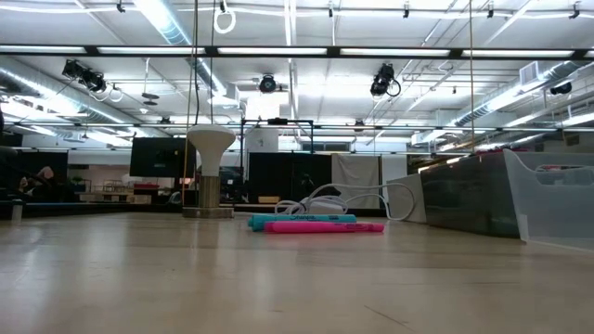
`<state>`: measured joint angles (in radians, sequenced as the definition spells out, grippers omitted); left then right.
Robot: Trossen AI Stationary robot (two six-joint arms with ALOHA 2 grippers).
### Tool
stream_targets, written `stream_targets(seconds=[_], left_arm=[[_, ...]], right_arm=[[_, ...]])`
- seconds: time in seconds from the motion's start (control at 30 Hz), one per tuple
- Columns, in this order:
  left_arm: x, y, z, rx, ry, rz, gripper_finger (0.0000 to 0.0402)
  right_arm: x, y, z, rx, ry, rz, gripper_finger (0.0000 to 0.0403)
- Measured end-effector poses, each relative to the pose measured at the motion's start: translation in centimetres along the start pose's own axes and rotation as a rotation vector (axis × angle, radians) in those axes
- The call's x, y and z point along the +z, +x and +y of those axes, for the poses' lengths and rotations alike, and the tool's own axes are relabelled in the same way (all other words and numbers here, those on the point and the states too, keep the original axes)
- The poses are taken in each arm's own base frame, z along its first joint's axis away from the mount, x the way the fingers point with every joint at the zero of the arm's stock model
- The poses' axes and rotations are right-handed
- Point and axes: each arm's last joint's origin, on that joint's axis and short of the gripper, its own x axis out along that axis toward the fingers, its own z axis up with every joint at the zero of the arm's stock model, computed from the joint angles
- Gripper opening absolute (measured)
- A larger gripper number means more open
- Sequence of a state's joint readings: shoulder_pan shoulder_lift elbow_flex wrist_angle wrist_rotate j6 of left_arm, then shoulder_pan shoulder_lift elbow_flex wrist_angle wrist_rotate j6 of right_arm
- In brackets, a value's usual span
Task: Pick & Place Markers
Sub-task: Put the top pink pen into the transparent bin
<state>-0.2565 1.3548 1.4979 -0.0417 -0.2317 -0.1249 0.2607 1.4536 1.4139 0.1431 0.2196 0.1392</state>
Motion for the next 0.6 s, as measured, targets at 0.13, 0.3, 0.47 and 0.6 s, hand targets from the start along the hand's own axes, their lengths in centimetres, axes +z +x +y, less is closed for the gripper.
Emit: stream_targets(seconds=[0.13,0.3,0.47,0.6], left_arm=[[-0.13,0.00,0.04,0.011,0.004,0.012,0.0025],[-0.14,0.01,0.09,0.015,0.005,0.013,0.0025],[-0.11,0.07,0.42,0.027,-0.003,0.013,0.0040],[-0.11,0.14,0.77,0.042,-0.021,0.015,0.0089]], right_arm=[[-0.02,0.07,-0.16,-0.006,-0.001,-0.001,0.0136],[-0.02,0.11,-0.33,0.009,-0.002,0.004,0.0110],[-0.03,0.13,-0.32,0.045,-0.007,0.010,0.0028],[-0.03,0.12,-0.32,0.040,0.001,0.009,0.0018]])
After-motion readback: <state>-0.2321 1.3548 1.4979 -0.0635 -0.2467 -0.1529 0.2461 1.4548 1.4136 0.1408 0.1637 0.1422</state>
